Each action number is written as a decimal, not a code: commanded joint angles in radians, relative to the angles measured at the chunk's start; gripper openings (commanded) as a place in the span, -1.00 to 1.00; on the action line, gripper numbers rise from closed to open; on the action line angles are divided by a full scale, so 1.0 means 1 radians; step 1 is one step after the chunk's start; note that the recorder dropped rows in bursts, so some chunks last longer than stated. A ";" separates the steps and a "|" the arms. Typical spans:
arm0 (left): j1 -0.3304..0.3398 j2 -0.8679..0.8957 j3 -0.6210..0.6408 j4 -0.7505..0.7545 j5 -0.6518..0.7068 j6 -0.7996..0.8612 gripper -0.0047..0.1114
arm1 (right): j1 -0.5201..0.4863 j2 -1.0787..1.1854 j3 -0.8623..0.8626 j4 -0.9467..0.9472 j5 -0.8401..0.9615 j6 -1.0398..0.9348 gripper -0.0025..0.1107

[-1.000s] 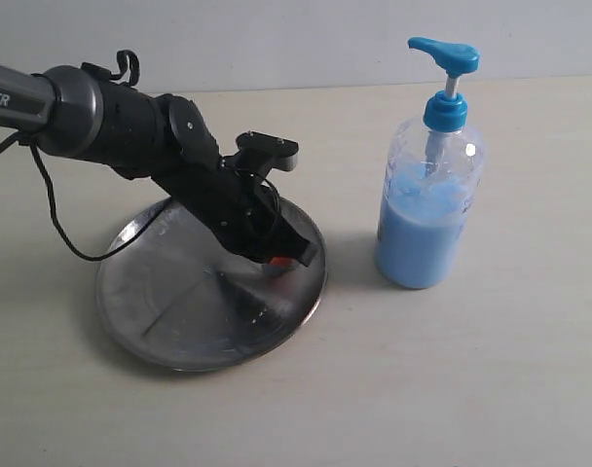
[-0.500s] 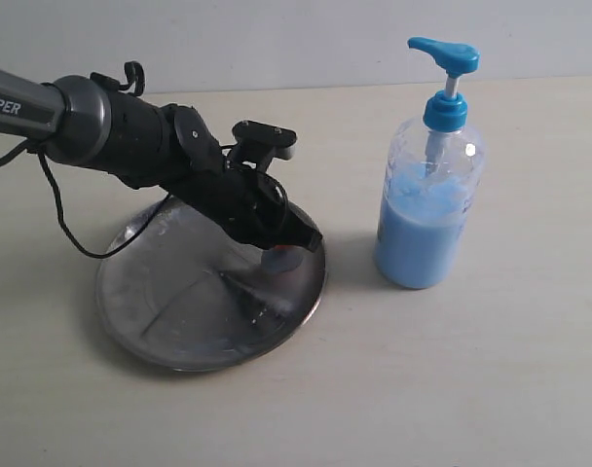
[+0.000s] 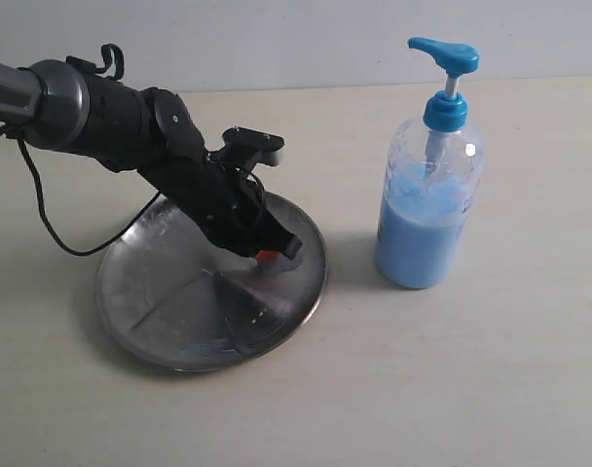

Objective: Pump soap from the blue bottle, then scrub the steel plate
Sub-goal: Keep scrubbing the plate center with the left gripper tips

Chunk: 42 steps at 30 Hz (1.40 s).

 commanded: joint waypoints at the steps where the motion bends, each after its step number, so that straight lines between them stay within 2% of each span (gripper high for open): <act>1: -0.020 0.014 0.011 -0.005 0.075 0.001 -0.92 | 0.001 -0.003 0.007 -0.001 -0.012 -0.001 -0.96; 9: -0.059 0.014 0.011 -0.068 -0.068 0.005 -0.92 | 0.001 -0.003 0.007 -0.001 -0.016 -0.001 -0.96; 15: -0.057 0.014 0.011 -0.065 -0.142 0.005 -0.92 | 0.001 -0.003 0.007 -0.001 -0.016 -0.001 -0.96; 18: -0.057 0.014 0.011 -0.018 -0.160 0.005 -0.92 | 0.001 -0.003 0.007 -0.001 -0.016 -0.001 -0.96; 26: -0.057 0.014 0.011 0.112 -0.112 -0.056 -0.92 | 0.001 -0.003 0.007 -0.001 -0.016 -0.001 -0.96; 35: -0.057 0.014 0.011 0.099 0.082 -0.078 -0.92 | 0.001 -0.003 0.007 0.001 -0.012 -0.003 -0.96; 42: -0.057 0.014 0.011 0.036 0.120 -0.078 -0.92 | 0.001 -0.003 0.007 0.002 -0.012 -0.003 -0.96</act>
